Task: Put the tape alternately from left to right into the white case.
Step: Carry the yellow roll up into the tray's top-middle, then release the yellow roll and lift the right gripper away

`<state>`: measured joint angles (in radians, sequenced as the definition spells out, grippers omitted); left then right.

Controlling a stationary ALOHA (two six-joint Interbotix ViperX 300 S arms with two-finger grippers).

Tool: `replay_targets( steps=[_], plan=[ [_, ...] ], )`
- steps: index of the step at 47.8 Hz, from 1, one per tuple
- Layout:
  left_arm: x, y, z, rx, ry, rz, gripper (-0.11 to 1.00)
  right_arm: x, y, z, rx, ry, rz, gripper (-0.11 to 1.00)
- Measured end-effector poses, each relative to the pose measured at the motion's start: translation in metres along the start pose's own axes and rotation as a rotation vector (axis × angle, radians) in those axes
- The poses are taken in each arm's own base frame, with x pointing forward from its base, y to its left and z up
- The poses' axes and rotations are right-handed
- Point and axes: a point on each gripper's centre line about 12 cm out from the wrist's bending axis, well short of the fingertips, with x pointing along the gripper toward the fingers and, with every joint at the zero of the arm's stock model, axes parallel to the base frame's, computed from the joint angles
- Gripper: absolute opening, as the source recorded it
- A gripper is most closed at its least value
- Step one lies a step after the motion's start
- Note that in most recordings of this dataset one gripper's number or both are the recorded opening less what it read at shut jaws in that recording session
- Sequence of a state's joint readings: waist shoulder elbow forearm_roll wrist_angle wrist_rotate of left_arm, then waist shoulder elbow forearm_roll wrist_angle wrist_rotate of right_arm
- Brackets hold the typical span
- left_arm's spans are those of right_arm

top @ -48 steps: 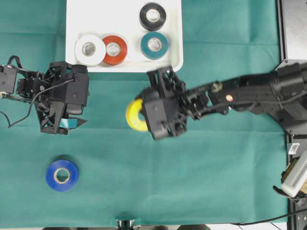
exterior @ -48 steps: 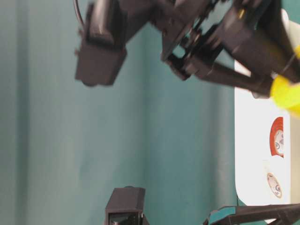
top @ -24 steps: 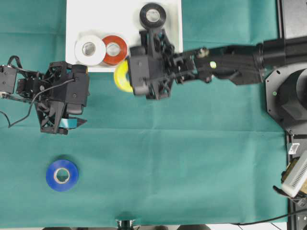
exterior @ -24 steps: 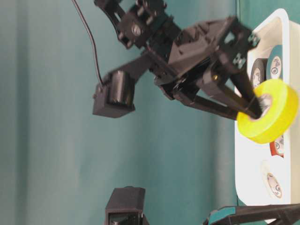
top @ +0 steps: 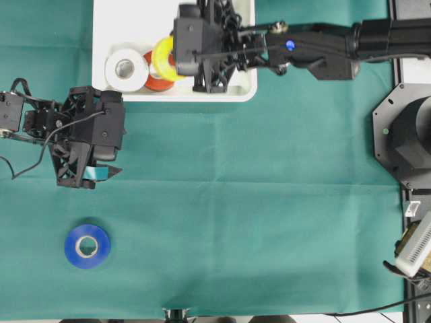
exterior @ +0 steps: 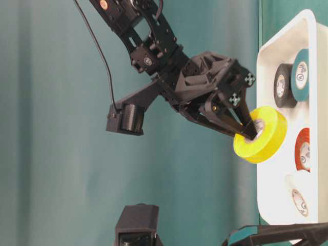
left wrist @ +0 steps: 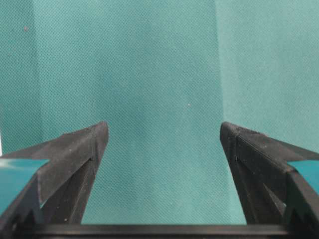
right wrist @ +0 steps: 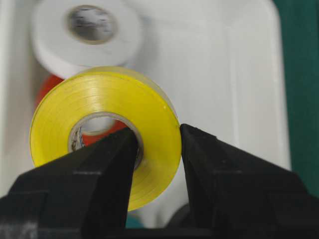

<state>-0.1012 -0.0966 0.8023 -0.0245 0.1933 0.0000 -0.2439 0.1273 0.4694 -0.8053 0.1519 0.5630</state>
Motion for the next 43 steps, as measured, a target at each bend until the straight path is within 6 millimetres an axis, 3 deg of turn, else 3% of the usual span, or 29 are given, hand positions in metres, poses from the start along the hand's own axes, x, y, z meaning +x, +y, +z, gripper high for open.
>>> replay_targets(
  steps=[17, 43],
  plan=[
    [0.000, 0.000, 0.000, 0.000, 0.000, 0.000, 0.99, 0.019, -0.041, -0.010, 0.061, 0.019, -0.058, 0.02],
    [0.000, 0.000, 0.000, 0.000, 0.002, 0.000, 0.99, 0.025, -0.054, -0.012, 0.082, 0.014, -0.074, 0.02]
  ],
)
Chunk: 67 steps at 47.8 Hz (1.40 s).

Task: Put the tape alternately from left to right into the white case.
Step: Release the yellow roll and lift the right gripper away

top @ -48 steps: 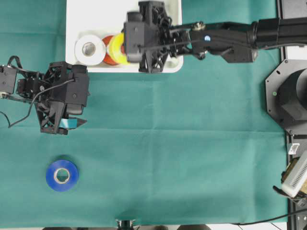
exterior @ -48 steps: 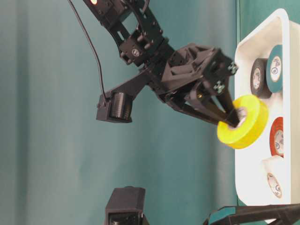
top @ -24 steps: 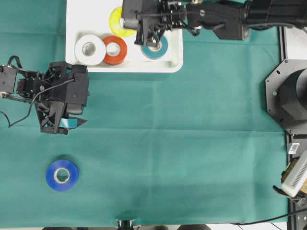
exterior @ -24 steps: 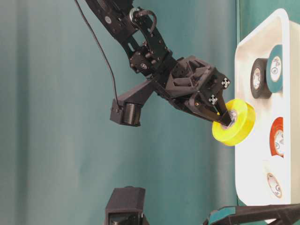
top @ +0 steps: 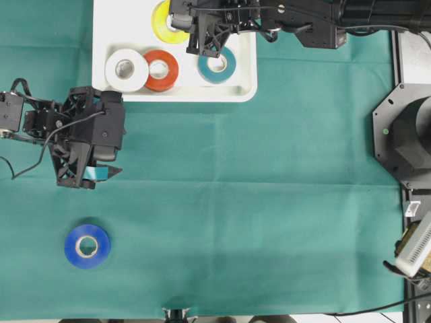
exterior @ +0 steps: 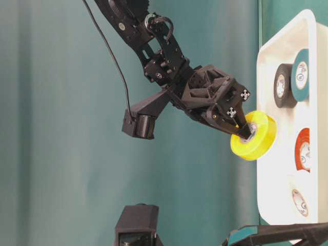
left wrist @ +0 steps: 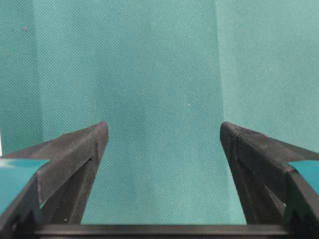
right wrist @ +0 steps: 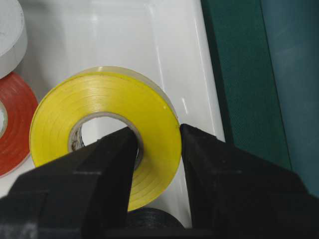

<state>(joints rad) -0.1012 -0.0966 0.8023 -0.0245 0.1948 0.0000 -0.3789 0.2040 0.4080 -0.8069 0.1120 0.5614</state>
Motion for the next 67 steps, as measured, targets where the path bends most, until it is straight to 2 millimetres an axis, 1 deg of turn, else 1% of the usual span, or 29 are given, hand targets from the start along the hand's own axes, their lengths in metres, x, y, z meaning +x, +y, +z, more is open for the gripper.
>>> replay_targets(
  steps=[4, 6, 10, 18, 19, 20, 24, 35, 41, 47, 53, 60, 67],
  plan=[
    [0.000, 0.001, 0.000, -0.001, -0.002, 0.001, 0.99, 0.001, -0.001, -0.002, 0.001, 0.014, -0.007, 0.03],
    [0.000, 0.000, 0.000, 0.000, -0.002, 0.000, 0.99, 0.002, -0.001, -0.004, 0.000, 0.021, -0.009, 0.08],
    [0.000, 0.001, 0.000, -0.001, -0.002, 0.001, 0.99, 0.005, -0.001, -0.008, 0.001, 0.036, -0.012, 0.25],
    [0.000, 0.001, 0.000, -0.003, 0.000, 0.001, 0.99, 0.009, -0.001, -0.013, 0.000, 0.055, -0.014, 0.73],
    [0.000, 0.001, 0.000, -0.003, -0.002, 0.001, 0.99, 0.009, -0.001, -0.012, 0.001, 0.055, -0.015, 0.77],
    [0.000, 0.001, 0.000, -0.004, -0.002, 0.001, 0.99, 0.009, -0.001, -0.013, 0.000, 0.056, -0.015, 0.78],
    [0.000, 0.001, 0.000, -0.003, -0.002, 0.001, 0.99, 0.009, -0.002, -0.013, 0.000, 0.060, -0.017, 0.75],
    [0.000, 0.001, 0.000, -0.004, -0.002, 0.001, 0.99, 0.008, -0.001, -0.013, 0.001, 0.064, -0.019, 0.75],
    [0.000, 0.001, 0.000, -0.003, -0.002, 0.001, 0.99, 0.006, 0.002, -0.018, -0.002, 0.074, -0.014, 0.75],
    [0.000, 0.000, 0.000, -0.003, -0.002, 0.000, 0.99, -0.005, 0.013, -0.018, -0.017, 0.065, 0.005, 0.75],
    [0.000, 0.000, 0.000, 0.000, -0.002, 0.000, 0.99, -0.019, 0.029, -0.015, -0.043, 0.047, 0.034, 0.75],
    [0.000, 0.000, 0.000, -0.002, -0.002, 0.000, 0.99, -0.034, 0.049, -0.018, -0.076, 0.041, 0.071, 0.75],
    [0.000, 0.000, 0.000, -0.002, -0.002, 0.000, 0.99, -0.045, 0.063, -0.022, -0.101, 0.036, 0.099, 0.75]
  ],
)
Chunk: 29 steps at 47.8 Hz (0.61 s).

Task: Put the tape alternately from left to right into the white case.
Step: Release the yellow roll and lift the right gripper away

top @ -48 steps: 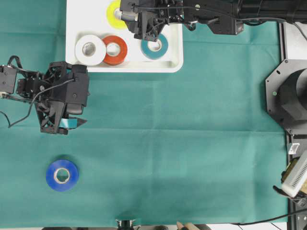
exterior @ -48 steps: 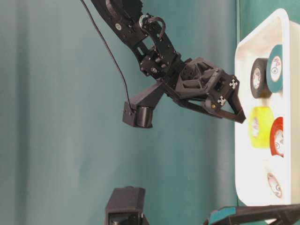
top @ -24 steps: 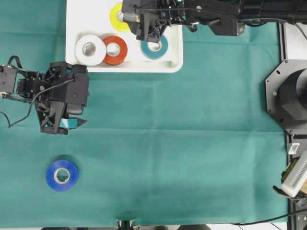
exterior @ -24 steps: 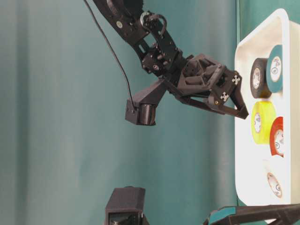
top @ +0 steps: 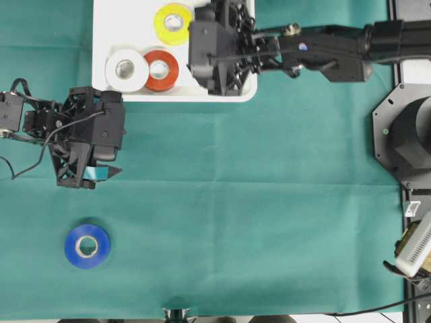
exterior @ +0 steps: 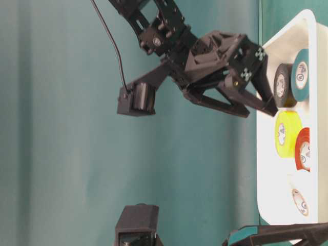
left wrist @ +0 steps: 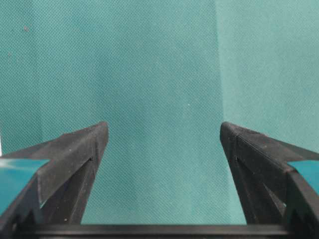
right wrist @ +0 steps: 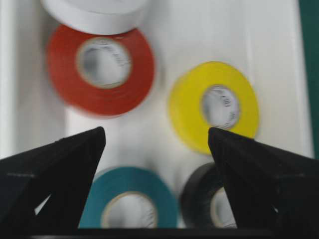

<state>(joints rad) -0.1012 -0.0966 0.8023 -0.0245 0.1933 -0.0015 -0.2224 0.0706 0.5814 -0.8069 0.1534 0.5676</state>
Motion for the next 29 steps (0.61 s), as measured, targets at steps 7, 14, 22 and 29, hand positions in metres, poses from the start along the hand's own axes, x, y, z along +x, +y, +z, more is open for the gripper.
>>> replay_targets(
  steps=[7, 14, 22, 29],
  plan=[
    [0.000, 0.000, 0.000, 0.000, 0.000, 0.000, 0.99, -0.007, 0.018, -0.003, -0.027, -0.003, 0.033, 0.75],
    [0.000, 0.001, 0.000, -0.001, 0.002, 0.001, 0.99, -0.015, 0.042, -0.004, -0.070, -0.010, 0.077, 0.75],
    [0.000, 0.000, 0.000, 0.000, 0.000, 0.000, 0.99, -0.023, 0.066, -0.006, -0.113, -0.017, 0.123, 0.75],
    [0.000, 0.000, 0.000, 0.000, 0.000, 0.000, 0.99, -0.028, 0.083, -0.011, -0.145, -0.012, 0.154, 0.75]
  ],
)
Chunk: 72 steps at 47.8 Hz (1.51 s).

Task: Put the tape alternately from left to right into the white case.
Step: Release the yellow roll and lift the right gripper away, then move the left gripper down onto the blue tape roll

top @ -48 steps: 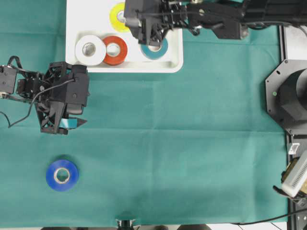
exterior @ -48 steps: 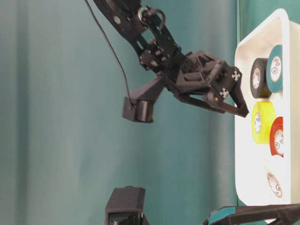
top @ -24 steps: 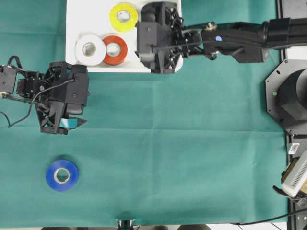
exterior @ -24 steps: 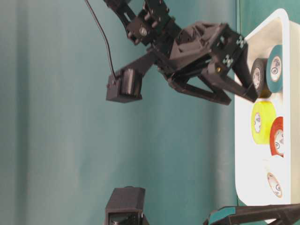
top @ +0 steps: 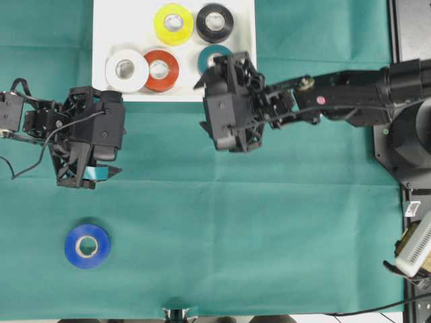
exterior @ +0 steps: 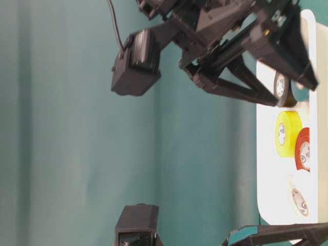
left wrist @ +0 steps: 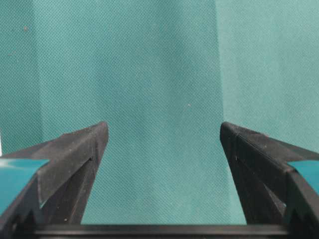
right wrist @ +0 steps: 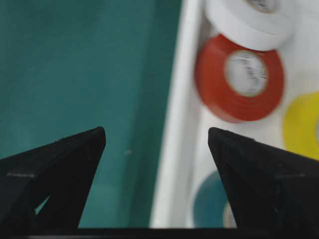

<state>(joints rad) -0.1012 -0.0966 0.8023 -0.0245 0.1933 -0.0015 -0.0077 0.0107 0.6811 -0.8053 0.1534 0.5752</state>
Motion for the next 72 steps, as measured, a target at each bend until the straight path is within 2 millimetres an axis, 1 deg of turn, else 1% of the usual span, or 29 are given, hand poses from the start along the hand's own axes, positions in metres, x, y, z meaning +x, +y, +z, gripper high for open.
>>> replay_targets(
  steps=[4, 8, 17, 24, 33, 38, 43, 54, 62, 72],
  plan=[
    [0.000, 0.001, 0.000, -0.001, 0.000, 0.001, 0.99, 0.000, 0.009, -0.002, -0.017, 0.005, 0.017, 0.75],
    [0.000, 0.000, 0.000, 0.000, 0.000, 0.000, 0.99, -0.001, 0.013, -0.002, -0.024, 0.004, 0.025, 0.75],
    [0.000, -0.001, 0.000, 0.002, 0.002, -0.002, 0.99, -0.001, 0.012, -0.002, -0.023, 0.005, 0.023, 0.75],
    [-0.001, -0.010, 0.000, 0.023, 0.001, -0.018, 0.99, -0.001, 0.012, -0.002, -0.021, 0.004, 0.023, 0.75],
    [-0.005, -0.033, 0.000, 0.074, -0.009, -0.062, 0.99, -0.001, 0.012, -0.002, -0.022, 0.004, 0.024, 0.75],
    [-0.009, -0.051, 0.000, 0.116, -0.017, -0.097, 0.99, -0.001, 0.012, -0.002, -0.020, 0.005, 0.023, 0.75],
    [-0.013, -0.070, -0.003, 0.152, -0.019, -0.135, 0.99, -0.001, 0.012, -0.002, -0.023, 0.004, 0.024, 0.75],
    [-0.018, -0.101, -0.010, 0.184, -0.013, -0.197, 0.99, -0.001, 0.012, -0.002, -0.020, 0.004, 0.024, 0.75],
    [-0.018, -0.112, -0.014, 0.184, -0.002, -0.218, 0.99, -0.001, 0.012, -0.002, -0.020, 0.004, 0.024, 0.75],
    [-0.007, -0.115, -0.024, 0.185, 0.041, -0.214, 0.99, -0.001, 0.014, -0.001, -0.026, 0.001, 0.027, 0.75]
  ],
)
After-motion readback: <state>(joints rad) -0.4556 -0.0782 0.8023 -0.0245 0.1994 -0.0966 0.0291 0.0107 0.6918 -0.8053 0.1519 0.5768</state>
